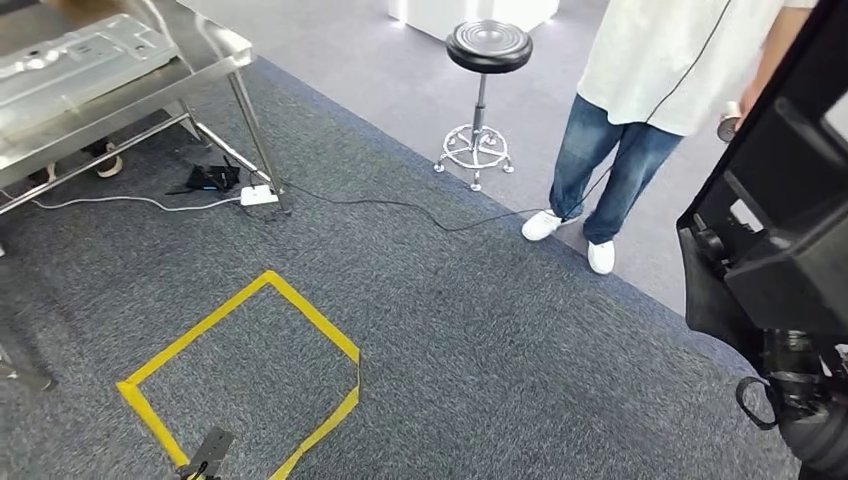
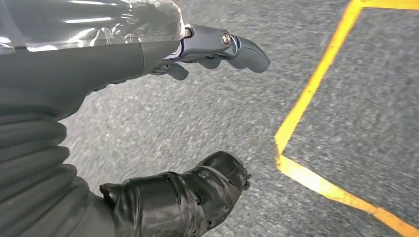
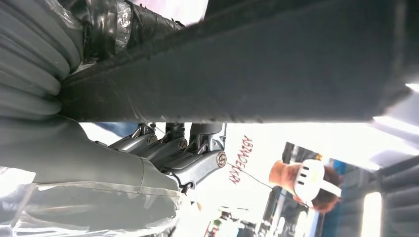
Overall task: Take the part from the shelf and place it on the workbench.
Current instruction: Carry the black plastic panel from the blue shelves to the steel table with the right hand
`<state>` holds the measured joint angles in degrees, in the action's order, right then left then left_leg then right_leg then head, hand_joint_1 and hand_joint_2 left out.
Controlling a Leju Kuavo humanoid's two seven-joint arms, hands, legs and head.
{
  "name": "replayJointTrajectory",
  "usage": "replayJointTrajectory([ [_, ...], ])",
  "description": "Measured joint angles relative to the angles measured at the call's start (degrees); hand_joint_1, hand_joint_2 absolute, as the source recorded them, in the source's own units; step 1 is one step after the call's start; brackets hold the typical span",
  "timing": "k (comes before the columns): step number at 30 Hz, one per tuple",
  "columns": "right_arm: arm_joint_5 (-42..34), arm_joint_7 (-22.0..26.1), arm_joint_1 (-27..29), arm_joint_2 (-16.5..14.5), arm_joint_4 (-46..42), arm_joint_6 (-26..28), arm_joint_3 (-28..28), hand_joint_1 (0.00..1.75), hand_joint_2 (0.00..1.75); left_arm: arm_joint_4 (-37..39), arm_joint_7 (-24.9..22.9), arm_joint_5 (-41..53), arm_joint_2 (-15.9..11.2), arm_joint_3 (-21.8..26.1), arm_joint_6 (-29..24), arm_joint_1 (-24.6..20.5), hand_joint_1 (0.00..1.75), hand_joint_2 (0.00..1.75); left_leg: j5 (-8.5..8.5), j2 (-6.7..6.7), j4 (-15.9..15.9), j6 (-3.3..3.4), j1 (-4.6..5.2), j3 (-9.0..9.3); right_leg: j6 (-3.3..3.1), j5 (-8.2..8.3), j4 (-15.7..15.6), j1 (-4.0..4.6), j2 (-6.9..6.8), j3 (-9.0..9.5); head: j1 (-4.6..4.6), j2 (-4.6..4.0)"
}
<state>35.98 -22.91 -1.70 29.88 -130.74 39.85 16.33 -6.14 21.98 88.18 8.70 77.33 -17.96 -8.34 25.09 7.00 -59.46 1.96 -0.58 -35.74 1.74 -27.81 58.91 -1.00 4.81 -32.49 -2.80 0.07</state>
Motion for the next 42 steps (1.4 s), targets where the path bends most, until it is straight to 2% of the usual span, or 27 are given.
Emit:
replayJointTrajectory([
  [2, -2.36, 1.19, 1.54, -0.06, 0.02, 0.06, -1.95, 1.75, 1.75, 0.00, 0.03, 0.08, -0.12, 0.00, -0.07, -0.03, 0.00, 1.75, -0.17, 1.03, -0.07, -0.68, -0.15, -0.46, -0.46, 0.26, -0.34, 0.07, -1.56, 0.35, -0.04, 0.00],
  [4, -5.33, 2.71, 2.93, -0.22, 0.07, 0.09, -4.33, 1.75, 1.75, 0.01, 0.08, 0.16, -0.12, 0.01, -0.14, -0.08, 0.00, 1.75, 1.26, -1.11, -2.34, -1.07, 0.04, -1.70, -1.16, 0.46, -0.76, -0.01, -3.16, 0.81, -0.29, 0.00],
  [6, -7.90, 4.12, 3.97, -0.48, 0.15, 0.16, -6.40, 1.75, 1.75, 0.02, 0.07, 0.25, -0.09, 0.01, -0.17, -0.27, 0.00, 1.75, 4.57, -4.76, -8.40, -1.29, 0.21, -4.62, -1.66, 0.47, -0.93, 0.18, -4.74, 0.96, -0.64, 0.00],
  [8, -9.46, 5.00, 5.25, -0.70, 0.21, 0.19, -7.78, 1.75, 1.75, 0.02, -0.02, 0.45, -0.11, 0.01, -0.17, -0.41, 0.00, 1.75, 6.78, -6.16, -14.19, -1.46, 0.13, -7.38, -1.91, 0.33, -0.90, 0.38, -6.49, 0.94, -0.76, 0.00],
  [9, -9.92, 5.24, 5.89, -0.79, 0.22, 0.19, -8.24, 1.75, 1.75, 0.02, -0.10, 0.56, -0.11, 0.01, -0.17, -0.38, 0.00, 1.75, 6.60, -6.43, -14.82, -1.48, 0.11, -7.60, -1.94, 0.26, -0.88, 0.42, -7.34, 0.94, -0.78, 0.01],
  [11, -10.45, 5.61, 6.57, -0.97, 0.24, 0.19, -9.04, 1.75, 1.75, 0.02, -0.28, 0.74, -0.12, 0.02, -0.16, -0.24, 0.00, 1.75, 3.88, -7.32, -10.17, -1.30, 0.13, -4.85, -1.84, 0.08, -0.87, 0.43, -8.86, 1.04, -0.79, 0.01],
  [13, -10.61, 6.00, 6.83, -1.04, 0.24, 0.19, -9.63, 1.75, 1.75, 0.02, -0.38, 0.83, -0.16, 0.02, -0.17, -0.29, 0.00, 1.75, 1.73, -9.93, -2.96, -0.79, 0.57, -0.81, -1.44, -0.21, -0.84, 0.60, -10.23, 1.33, -0.75, 0.00],
  [14, -10.58, 6.11, 6.96, -1.06, 0.24, 0.19, -9.78, 1.75, 1.75, 0.02, -0.38, 0.85, -0.19, 0.02, -0.18, -0.36, 0.00, 1.75, 1.34, -10.77, -0.77, -0.46, 0.82, 0.40, -1.17, -0.35, -0.83, 0.72, -10.84, 1.48, -0.70, 0.00],
  [15, -10.47, 6.12, 7.08, -1.07, 0.24, 0.19, -9.86, 1.75, 1.75, 0.02, -0.38, 0.86, -0.22, 0.02, -0.18, -0.38, 0.00, 1.75, 1.43, -11.10, 0.17, -0.19, 1.06, 0.81, -0.90, -0.50, -0.83, 0.87, -11.44, 1.61, -0.62, 0.00],
  [17, -10.12, 6.05, 7.17, -1.09, 0.24, 0.19, -9.91, 1.75, 1.75, 0.02, -0.38, 0.87, -0.30, 0.02, -0.18, -0.28, 0.00, 1.75, 1.22, -9.64, 0.49, 0.36, 1.06, 0.85, -0.30, -0.76, -0.86, 0.87, -12.30, 1.80, -0.58, 0.00],
  [18, -9.95, 5.97, 7.18, -1.09, 0.24, 0.19, -9.93, 1.75, 1.75, 0.02, -0.38, 0.90, -0.34, 0.02, -0.19, -0.21, 0.00, 1.75, 1.06, -8.95, 0.77, 0.62, 0.97, 0.97, 0.01, -1.17, -0.50, 0.75, -11.56, 1.78, -0.49, 0.00],
  [19, -9.82, 5.91, 7.19, -1.09, 0.25, 0.19, -9.97, 1.75, 1.75, 0.02, -0.39, 0.97, -0.37, 0.02, -0.19, -0.19, 0.00, 1.75, 0.88, -8.30, 1.03, 0.95, 0.83, 1.14, 0.27, -2.09, 0.71, 0.57, -10.04, 1.35, -0.39, 0.00],
  [21, -9.61, 5.69, 7.30, -1.09, 0.26, 0.19, -10.05, 1.75, 1.75, 0.02, -0.43, 1.14, -0.37, 0.02, -0.20, -0.27, 0.00, 1.75, 0.68, -7.03, 1.29, 1.39, 0.67, 1.37, 0.54, -5.29, 6.44, 0.34, -6.26, -1.25, -0.02, 0.00],
  [23, -9.45, 5.39, 7.53, -1.09, 0.27, 0.19, -10.10, 1.75, 1.75, 0.02, -0.54, 1.23, -0.40, 0.02, -0.20, -0.34, 0.00, 1.75, 0.66, -5.57, 1.22, 1.53, 0.70, 1.37, 0.66, -7.96, 13.58, 0.32, -4.96, -5.07, 0.09, 0.00],
  [24, -9.42, 5.24, 7.66, -1.09, 0.28, 0.19, -10.10, 1.75, 1.75, 0.02, -0.61, 1.24, -0.43, 0.02, -0.20, -0.34, 0.00, 1.75, 0.67, -4.74, 1.13, 1.53, 0.72, 1.36, 0.69, -7.92, 15.32, 0.31, -4.87, -6.26, 0.08, 0.00],
  [25, -9.39, 5.13, 7.74, -1.09, 0.28, 0.19, -10.10, 1.75, 1.75, 0.02, -0.66, 1.24, -0.46, 0.02, -0.19, -0.33, 0.00, 1.75, 0.71, -3.88, 1.00, 1.51, 0.72, 1.36, 0.70, -6.73, 14.89, 0.27, -4.81, -6.44, 0.08, 0.00],
  [26, -9.36, 5.08, 7.78, -1.09, 0.28, 0.19, -10.10, 1.75, 1.75, 0.02, -0.70, 1.24, -0.49, 0.02, -0.20, -0.33, 0.00, 1.75, 0.77, -3.01, 0.83, 1.45, 0.69, 1.38, 0.67, -4.66, 12.40, 0.18, -4.57, -5.62, 0.08, 0.00],
  [27, -9.32, 5.07, 7.79, -1.09, 0.28, 0.19, -10.13, 1.75, 1.75, 0.02, -0.72, 1.25, -0.50, 0.02, -0.20, -0.34, 0.00, 1.75, 0.86, -2.18, 0.63, 1.33, 0.64, 1.38, 0.61, -2.34, 8.56, 0.02, -3.83, -4.09, 0.09, 0.00],
  [28, -9.27, 5.08, 7.80, -1.10, 0.28, 0.19, -10.16, 1.75, 1.75, 0.02, -0.73, 1.27, -0.50, 0.02, -0.20, -0.35, 0.00, 1.75, 0.97, -1.38, 0.39, 1.14, 0.68, 1.27, 0.55, -0.75, 4.83, -0.17, -2.24, -2.58, 0.09, 0.00],
  [30, -9.18, 5.09, 7.94, -1.14, 0.27, 0.19, -10.36, 1.75, 1.75, 0.02, -0.79, 1.32, -0.51, 0.02, -0.20, -0.38, 0.00, 1.75, 1.01, 0.08, 0.11, 0.55, 0.62, 0.82, 0.36, 0.40, 0.62, -0.33, 0.08, -0.89, 0.06, 0.00],
  [31, -9.16, 5.09, 8.03, -1.16, 0.27, 0.19, -10.44, 1.75, 1.75, 0.02, -0.81, 1.34, -0.52, 0.02, -0.20, -0.37, 0.00, 1.75, 0.91, 0.80, 0.12, 0.18, 0.54, 0.56, 0.17, 0.19, 0.27, -0.24, 0.39, -0.69, 0.04, 0.00],
  [33, -9.14, 5.11, 8.09, -1.19, 0.27, 0.19, -10.54, 1.75, 1.75, 0.03, -0.82, 1.38, -0.54, 0.03, -0.21, -0.19, 0.00, 1.75, 0.77, 1.64, 0.16, -0.50, 0.34, 0.08, -0.52, 0.44, -0.10, -0.21, -1.19, -0.28, -0.01, 0.00],
  [35, -9.13, 5.14, 8.13, -1.21, 0.26, 0.19, -10.55, 1.75, 1.75, 0.04, -0.82, 1.42, -0.52, 0.04, -0.21, -0.08, 0.00, 1.75, 2.40, -1.12, -2.33, -1.01, 0.48, -1.27, -1.33, 0.71, -0.72, -0.25, -2.83, 0.25, -0.27, 0.00],
  [37, -9.12, 5.13, 8.26, -1.26, 0.26, 0.19, -10.56, 1.75, 1.75, 0.04, -0.81, 1.45, -0.53, 0.04, -0.20, -0.23, 0.00, 1.75, 6.00, -5.06, -8.89, -1.42, 0.54, -4.42, -1.90, 0.68, -1.01, 0.06, -4.57, 0.53, -0.50, 0.00],
  [39, -9.12, 5.12, 8.32, -1.32, 0.26, 0.19, -10.56, 1.75, 1.75, 0.04, -0.81, 1.45, -0.57, 0.04, -0.20, -0.30, 0.00, 1.75, 8.12, -6.27, -14.58, -1.70, 0.42, -7.25, -2.11, 0.51, -1.01, 0.27, -6.34, 0.59, -0.53, 0.00],
  [40, -9.12, 5.12, 8.34, -1.36, 0.26, 0.19, -10.56, 1.75, 1.75, 0.04, -0.81, 1.46, -0.57, 0.04, -0.20, -0.24, 0.00, 1.75, 7.68, -6.48, -14.77, -1.76, 0.39, -7.30, -2.10, 0.41, -1.00, 0.30, -7.18, 0.64, -0.55, 0.00],
  [42, -9.13, 5.12, 8.34, -1.39, 0.26, 0.19, -10.56, 1.75, 1.75, 0.04, -0.81, 1.49, -0.59, 0.04, -0.20, -0.13, 0.00, 1.75, 4.52, -7.41, -9.34, -1.70, 0.36, -4.22, -1.91, 0.15, -0.99, 0.31, -8.74, 0.91, -0.56, 0.00],
])
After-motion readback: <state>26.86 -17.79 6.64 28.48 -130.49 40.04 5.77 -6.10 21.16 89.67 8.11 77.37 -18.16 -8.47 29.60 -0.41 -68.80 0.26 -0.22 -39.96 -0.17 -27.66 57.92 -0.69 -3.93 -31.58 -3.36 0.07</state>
